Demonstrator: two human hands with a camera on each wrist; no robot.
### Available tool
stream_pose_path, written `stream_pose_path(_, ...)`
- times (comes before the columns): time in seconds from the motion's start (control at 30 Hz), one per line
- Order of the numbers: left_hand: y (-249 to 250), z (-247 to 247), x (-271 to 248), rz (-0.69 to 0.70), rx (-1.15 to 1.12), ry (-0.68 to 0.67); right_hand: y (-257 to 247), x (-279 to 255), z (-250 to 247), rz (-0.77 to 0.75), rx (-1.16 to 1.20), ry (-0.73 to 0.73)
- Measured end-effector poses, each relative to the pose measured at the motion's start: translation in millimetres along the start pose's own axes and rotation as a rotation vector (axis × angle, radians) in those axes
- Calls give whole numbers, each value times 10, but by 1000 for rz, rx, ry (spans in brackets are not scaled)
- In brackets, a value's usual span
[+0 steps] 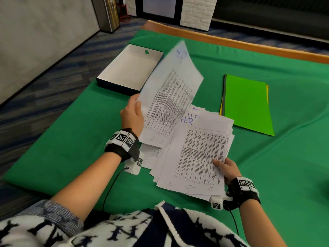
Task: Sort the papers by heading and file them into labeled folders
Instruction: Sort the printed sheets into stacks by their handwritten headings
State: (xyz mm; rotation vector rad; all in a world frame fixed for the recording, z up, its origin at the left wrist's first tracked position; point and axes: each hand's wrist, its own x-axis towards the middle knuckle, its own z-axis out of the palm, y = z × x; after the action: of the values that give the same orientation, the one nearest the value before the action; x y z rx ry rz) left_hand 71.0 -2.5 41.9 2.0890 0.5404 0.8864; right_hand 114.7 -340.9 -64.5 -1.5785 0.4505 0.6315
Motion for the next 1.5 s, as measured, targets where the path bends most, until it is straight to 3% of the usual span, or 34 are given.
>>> stream_pose_path(0.17,113,78,-171,-85,-103,-89,-19,-16,9,9,12,5)
stream_pose_path(0.37,-48,377,-555,-184,-38,-507,-7,-2,6,20,-10,40)
stream_pose_path(0.53,-162,513,-775,-138,86,-794,-98,-57,65,33,-45,114)
stream_pose_path(0.63,-154,532,-842,-134,90,-856,-77,-22,18,100,45,121)
stream_pose_path(0.8,-134,525,-956,-143,72,-1008,-77,-62,47,-28,-88,30)
stream_pose_path(0.87,-215,520,-956,-137,59,-987,-48,-53,34,-7,-92,12)
stream_pose_path(0.97,-426,497,-859,-138,225,-739,-49,-63,21,-27,-116,27)
stream_pose_path(1.03,-550,450,-781,-241,338,-623,-48,-64,13,-32,-99,22)
stream_pose_path(1.17,-691,346,-643,-419,431,-669,-55,-83,18,-20,-80,16)
stream_pose_path(1.33,-708,264,-541,-468,292,-605,-59,-99,27,-12,-78,7)
stream_pose_path(1.5,-657,204,-496,-480,293,-572,-72,-138,33,0,-59,2)
